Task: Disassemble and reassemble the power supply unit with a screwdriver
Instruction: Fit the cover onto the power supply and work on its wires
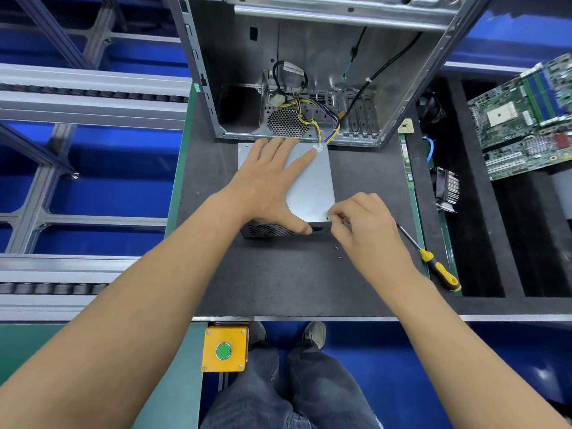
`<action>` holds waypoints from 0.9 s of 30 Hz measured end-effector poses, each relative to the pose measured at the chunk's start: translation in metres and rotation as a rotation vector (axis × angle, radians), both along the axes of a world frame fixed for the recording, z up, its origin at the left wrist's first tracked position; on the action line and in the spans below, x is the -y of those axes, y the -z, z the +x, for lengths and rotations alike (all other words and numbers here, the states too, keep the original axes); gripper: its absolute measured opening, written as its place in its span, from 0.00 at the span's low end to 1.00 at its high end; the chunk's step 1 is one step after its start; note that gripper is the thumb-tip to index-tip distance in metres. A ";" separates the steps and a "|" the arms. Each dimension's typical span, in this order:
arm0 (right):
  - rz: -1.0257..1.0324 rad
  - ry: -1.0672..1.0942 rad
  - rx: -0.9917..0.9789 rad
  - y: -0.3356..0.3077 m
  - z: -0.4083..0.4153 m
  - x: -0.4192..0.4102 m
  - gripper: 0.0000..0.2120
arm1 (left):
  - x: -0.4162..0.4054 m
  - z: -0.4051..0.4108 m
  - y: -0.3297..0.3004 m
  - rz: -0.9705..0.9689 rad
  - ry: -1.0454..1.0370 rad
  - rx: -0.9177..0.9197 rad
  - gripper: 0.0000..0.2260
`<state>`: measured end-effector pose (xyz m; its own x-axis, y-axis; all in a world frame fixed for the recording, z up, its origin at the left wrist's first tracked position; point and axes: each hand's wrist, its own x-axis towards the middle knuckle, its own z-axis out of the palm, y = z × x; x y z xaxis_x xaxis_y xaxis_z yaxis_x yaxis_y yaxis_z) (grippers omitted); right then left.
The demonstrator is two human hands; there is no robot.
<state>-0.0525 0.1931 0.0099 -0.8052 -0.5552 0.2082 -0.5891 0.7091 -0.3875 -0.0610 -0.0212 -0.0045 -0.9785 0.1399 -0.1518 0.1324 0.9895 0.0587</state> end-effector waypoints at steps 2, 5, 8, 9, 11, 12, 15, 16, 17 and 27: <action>0.007 0.002 -0.003 -0.002 0.001 0.003 0.05 | 0.000 0.000 -0.001 -0.004 0.000 0.003 0.62; 0.066 -0.006 -0.017 -0.004 0.002 0.007 0.04 | -0.001 0.000 -0.001 -0.003 -0.001 0.005 0.62; 0.118 -0.027 -0.037 -0.006 0.005 0.011 0.03 | -0.001 0.000 -0.001 0.007 0.000 0.007 0.62; 0.127 -0.024 -0.038 -0.007 0.006 0.011 0.03 | 0.000 0.000 -0.001 0.010 -0.001 0.008 0.62; 0.114 -0.018 -0.035 -0.006 0.006 0.010 0.02 | 0.000 0.000 -0.001 0.012 -0.002 0.005 0.63; 0.095 -0.023 -0.038 -0.005 0.007 0.008 0.02 | 0.000 0.000 -0.001 0.012 -0.002 0.003 0.63; 0.007 -0.011 0.008 -0.001 0.008 0.003 0.04 | 0.001 0.000 0.001 0.010 0.001 -0.005 0.63; -0.041 0.016 0.063 -0.001 0.008 0.002 0.04 | 0.001 0.000 0.001 0.009 0.002 -0.008 0.63; -0.086 0.048 0.122 0.000 0.007 0.002 0.05 | 0.001 0.000 0.002 0.008 0.003 -0.009 0.63; -0.097 0.135 0.334 -0.006 -0.007 0.003 0.06 | 0.000 -0.001 0.000 0.009 0.002 -0.004 0.63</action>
<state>-0.0590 0.1897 0.0159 -0.9022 -0.4301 -0.0318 -0.3229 0.7224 -0.6114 -0.0617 -0.0215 -0.0049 -0.9788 0.1432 -0.1464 0.1346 0.9886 0.0673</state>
